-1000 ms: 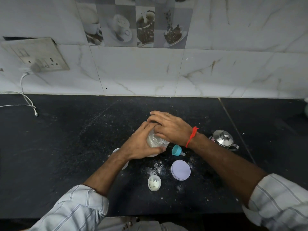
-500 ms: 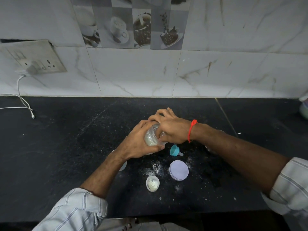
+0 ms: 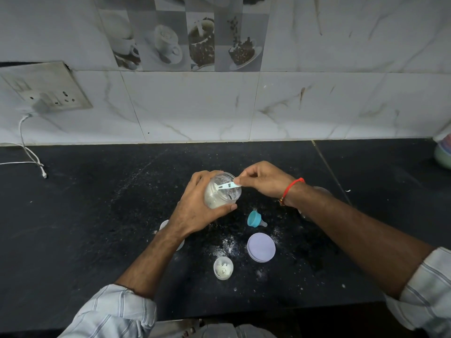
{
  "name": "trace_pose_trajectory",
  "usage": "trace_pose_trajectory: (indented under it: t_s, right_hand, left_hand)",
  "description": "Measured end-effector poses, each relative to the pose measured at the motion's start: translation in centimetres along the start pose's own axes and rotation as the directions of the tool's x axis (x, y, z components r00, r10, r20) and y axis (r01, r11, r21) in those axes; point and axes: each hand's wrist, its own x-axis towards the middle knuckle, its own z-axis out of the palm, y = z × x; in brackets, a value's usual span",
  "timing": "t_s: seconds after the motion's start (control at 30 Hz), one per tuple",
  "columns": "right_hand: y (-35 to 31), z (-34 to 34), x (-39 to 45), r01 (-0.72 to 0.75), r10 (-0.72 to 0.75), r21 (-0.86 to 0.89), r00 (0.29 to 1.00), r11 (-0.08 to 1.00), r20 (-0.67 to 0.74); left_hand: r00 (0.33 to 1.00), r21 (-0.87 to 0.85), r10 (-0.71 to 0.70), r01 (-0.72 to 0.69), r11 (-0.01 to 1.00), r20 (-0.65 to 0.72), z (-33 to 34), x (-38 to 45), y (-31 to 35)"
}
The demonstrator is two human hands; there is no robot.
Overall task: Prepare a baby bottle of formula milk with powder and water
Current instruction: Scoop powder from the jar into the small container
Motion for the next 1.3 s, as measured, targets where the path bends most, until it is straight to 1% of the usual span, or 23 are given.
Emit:
trace_pose_trajectory:
  t_s: [0.1,0.17,0.3,0.43,0.57,0.63,0.73,0.8,0.9,0.97,1.03,1.07,1.1,1.13,1.17,1.2,1.23,1.27,1.3]
  right_hand:
    - [0.0,-0.5,-0.1,0.027,-0.027,-0.011,1.0,1.0,-0.015]
    - [0.1,-1.0,-0.2,0.018,-0.018,-0.001,1.0,1.0,-0.019]
    - [0.5,-1.9,-0.3,-0.063,0.064,0.06,0.998,0.996,-0.007]
    - [1.4,-2.4,-0.6,-0.14,0.138,0.223,0.99,0.965,0.023]
    - [3.0,-2.0,-1.5,-0.187,0.197,0.372,0.98,0.909,0.011]
    - [3.8,-1.4,-1.8,-0.191,0.212,0.412,0.977,0.891,-0.006]
    - [4.8,-0.2,-2.1,-0.196,0.227,0.425,0.974,0.884,-0.024]
    - [5.3,0.6,-2.1,-0.203,0.24,0.425,0.97,0.882,-0.033]
    - [6.2,1.8,-2.0,-0.2,0.241,0.399,0.969,0.895,-0.056]
    - [6.4,2.6,-1.6,-0.154,0.195,0.337,0.976,0.929,-0.091]
    - [5.9,3.2,-1.1,-0.057,0.087,0.196,0.986,0.979,-0.145]
    - [5.4,3.4,-0.8,0.014,-0.003,0.068,0.987,0.998,-0.161]
    - [4.9,3.4,-0.5,0.098,-0.11,-0.081,0.982,0.992,-0.152]
    - [4.4,3.4,-0.3,0.185,-0.215,-0.231,0.97,0.955,-0.109]
    - [4.1,3.3,0.0,0.265,-0.3,-0.375,0.953,0.888,-0.035]
    - [3.8,3.2,0.1,0.332,-0.357,-0.505,0.933,0.797,0.05]
    - [3.6,3.0,0.2,0.408,-0.417,-0.607,0.899,0.683,0.135]
    - [3.6,2.9,0.3,0.509,-0.517,-0.67,0.829,0.54,0.213]
    - [3.7,2.7,0.5,0.602,-0.631,-0.707,0.723,0.372,0.283]
  left_hand:
    - [1.0,-0.012,-0.007,0.007,1.0,-0.001,0.1,-0.1,0.1]
    - [1.0,-0.016,-0.011,0.011,1.0,-0.004,0.1,-0.1,0.2]
    - [0.999,-0.038,-0.043,0.042,0.998,-0.026,0.4,-0.1,0.2]
    - [0.987,-0.066,-0.145,0.141,0.988,-0.064,2.3,-0.7,-0.1]
    - [0.955,-0.117,-0.277,0.265,0.957,-0.103,4.9,-1.8,-1.4]
    - [0.943,-0.124,-0.315,0.302,0.945,-0.108,5.9,-2.5,-2.3]
    - [0.927,-0.136,-0.36,0.345,0.929,-0.105,6.8,-3.5,-3.0]
    - [0.915,-0.163,-0.383,0.361,0.918,-0.129,7.0,-4.0,-3.2]
    - [0.909,-0.188,-0.388,0.359,0.914,-0.151,7.0,-4.4,-3.4]
    - [0.912,-0.195,-0.375,0.343,0.919,-0.164,7.0,-4.6,-3.3]
    - [0.92,-0.193,-0.345,0.31,0.931,-0.187,6.7,-4.7,-2.9]
    - [0.928,-0.179,-0.319,0.286,0.941,-0.194,6.5,-4.7,-2.6]
    - [0.938,-0.158,-0.288,0.259,0.953,-0.195,6.2,-4.6,-2.3]
    - [0.946,-0.131,-0.266,0.244,0.961,-0.187,6.0,-4.4,-1.9]
    - [0.952,-0.107,-0.251,0.235,0.966,-0.173,5.8,-4.3,-1.7]
    - [0.956,-0.083,-0.248,0.237,0.968,-0.157,5.6,-4.1,-1.3]
    - [0.961,-0.059,-0.241,0.235,0.97,-0.135,5.3,-4.0,-1.0]
    - [0.967,-0.024,-0.23,0.228,0.973,-0.107,5.0,-3.8,-0.6]
    - [0.976,0.02,-0.205,0.207,0.978,-0.077,4.6,-3.6,-0.1]
